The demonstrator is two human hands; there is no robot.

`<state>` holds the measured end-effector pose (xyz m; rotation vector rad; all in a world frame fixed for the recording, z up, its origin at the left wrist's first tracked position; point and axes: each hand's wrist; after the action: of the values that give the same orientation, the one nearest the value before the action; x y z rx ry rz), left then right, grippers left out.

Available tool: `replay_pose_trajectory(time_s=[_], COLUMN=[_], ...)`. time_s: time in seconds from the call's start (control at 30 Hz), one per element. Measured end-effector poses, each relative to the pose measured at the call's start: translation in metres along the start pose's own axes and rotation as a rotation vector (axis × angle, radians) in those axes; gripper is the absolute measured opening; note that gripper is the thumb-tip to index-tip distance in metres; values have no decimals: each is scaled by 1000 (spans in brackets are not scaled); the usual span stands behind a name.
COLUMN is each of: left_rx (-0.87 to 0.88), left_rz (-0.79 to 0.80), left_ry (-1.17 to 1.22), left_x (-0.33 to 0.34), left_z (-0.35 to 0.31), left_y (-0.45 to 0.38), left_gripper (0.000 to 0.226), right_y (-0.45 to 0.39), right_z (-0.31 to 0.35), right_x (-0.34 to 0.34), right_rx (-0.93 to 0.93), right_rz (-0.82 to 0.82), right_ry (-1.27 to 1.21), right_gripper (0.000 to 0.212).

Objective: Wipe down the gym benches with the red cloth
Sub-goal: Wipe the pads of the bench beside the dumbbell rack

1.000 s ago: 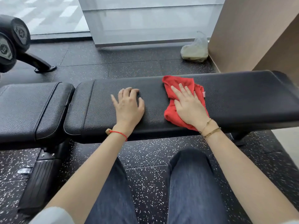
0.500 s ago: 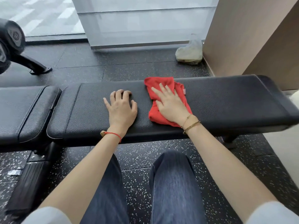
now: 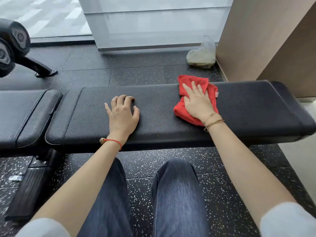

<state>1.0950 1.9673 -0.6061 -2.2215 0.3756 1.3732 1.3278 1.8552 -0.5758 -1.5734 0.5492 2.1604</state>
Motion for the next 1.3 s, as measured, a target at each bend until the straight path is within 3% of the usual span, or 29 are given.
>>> replay_pose_trajectory(time_s=[0.13, 0.27, 0.5, 0.7, 0.9, 1.03, 1.13, 1.3], left_rx=[-5, 0, 2, -13, -14, -5, -2, 5], left_rz=[-1, 17, 25, 32, 30, 23, 29, 28], left_ry=[-15, -19, -13, -34, -23, -30, -42, -82], left_x=[-1, -3, -4, -3, -4, -4, -4, -2], left_z=[-1, -2, -1, -6, -6, -3, -3, -4], left_y=[1, 2, 2, 2, 2, 2, 2, 2], left_gripper=[34, 36, 36, 36, 34, 34, 34, 35], right_y=[10, 45, 63, 13, -12, 27, 56, 72], right_z=[33, 21, -61, -95, -16, -10, -44, -117], right_x=[12, 19, -1, -22, -3, 10, 8, -13], right_rx=[-191, -276, -36, 243, -25, -155, -117, 117], right_rz=[37, -13, -112, -121, -18, -31, -68, -161], right_ry=[-24, -24, -56, -42, -21, -57, -72, -61], right_gripper=[55, 56, 53, 54, 55, 54, 53, 52])
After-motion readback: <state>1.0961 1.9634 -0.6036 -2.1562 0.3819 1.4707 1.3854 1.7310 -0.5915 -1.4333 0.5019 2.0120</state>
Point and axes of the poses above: each hand's wrist, its own y-axis away from the middle knuckle, its own x-axis out of the palm, z = x × y, and after that the axes turned 3 degrees about z, right-handed
